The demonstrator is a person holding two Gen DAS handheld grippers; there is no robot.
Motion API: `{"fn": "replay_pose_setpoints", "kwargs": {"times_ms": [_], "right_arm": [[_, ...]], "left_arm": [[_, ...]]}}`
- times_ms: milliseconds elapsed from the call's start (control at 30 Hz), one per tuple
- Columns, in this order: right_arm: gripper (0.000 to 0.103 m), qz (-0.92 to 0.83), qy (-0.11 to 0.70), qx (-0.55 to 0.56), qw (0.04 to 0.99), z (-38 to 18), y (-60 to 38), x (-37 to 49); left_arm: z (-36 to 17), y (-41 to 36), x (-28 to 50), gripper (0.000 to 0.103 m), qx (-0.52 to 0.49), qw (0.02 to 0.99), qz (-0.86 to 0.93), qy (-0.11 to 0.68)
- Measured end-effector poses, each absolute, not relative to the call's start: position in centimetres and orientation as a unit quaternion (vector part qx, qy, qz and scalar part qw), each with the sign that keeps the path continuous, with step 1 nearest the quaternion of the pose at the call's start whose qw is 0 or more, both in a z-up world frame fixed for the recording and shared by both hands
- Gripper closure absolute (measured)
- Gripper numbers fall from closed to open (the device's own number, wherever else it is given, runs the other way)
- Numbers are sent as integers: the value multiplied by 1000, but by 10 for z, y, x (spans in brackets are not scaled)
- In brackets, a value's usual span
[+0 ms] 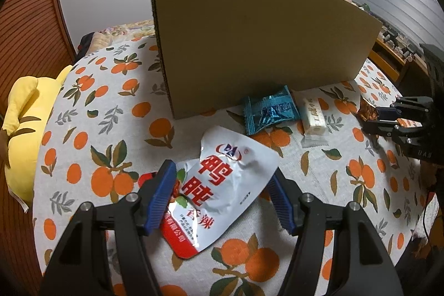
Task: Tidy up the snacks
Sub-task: 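Grasp the red-labelled duck-neck pouch with the left tool while the right tool grasps the bronze foil wrapper, then lift both held packets and carry them over the cardboard box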
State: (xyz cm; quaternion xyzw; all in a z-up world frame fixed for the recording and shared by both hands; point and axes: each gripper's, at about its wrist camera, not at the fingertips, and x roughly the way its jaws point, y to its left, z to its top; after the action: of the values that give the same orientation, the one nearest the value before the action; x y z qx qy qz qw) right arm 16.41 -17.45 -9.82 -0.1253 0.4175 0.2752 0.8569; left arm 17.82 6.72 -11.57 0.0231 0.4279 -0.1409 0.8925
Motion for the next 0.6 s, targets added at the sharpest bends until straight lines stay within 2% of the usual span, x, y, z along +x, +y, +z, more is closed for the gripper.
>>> {"fn": "replay_pose_setpoints", "kwargs": {"times_ms": [267, 367, 600], "right_arm": [[80, 274, 411, -127, 860, -99, -174, 162], [80, 274, 411, -127, 860, -99, -174, 162], [80, 274, 411, -127, 860, -99, -174, 162]], "left_arm": [[-110, 71, 171, 77, 22, 898, -132, 420], [-107, 70, 167, 83, 29, 902, -121, 414], [-98, 65, 157, 87, 19, 905, -134, 403]]}}
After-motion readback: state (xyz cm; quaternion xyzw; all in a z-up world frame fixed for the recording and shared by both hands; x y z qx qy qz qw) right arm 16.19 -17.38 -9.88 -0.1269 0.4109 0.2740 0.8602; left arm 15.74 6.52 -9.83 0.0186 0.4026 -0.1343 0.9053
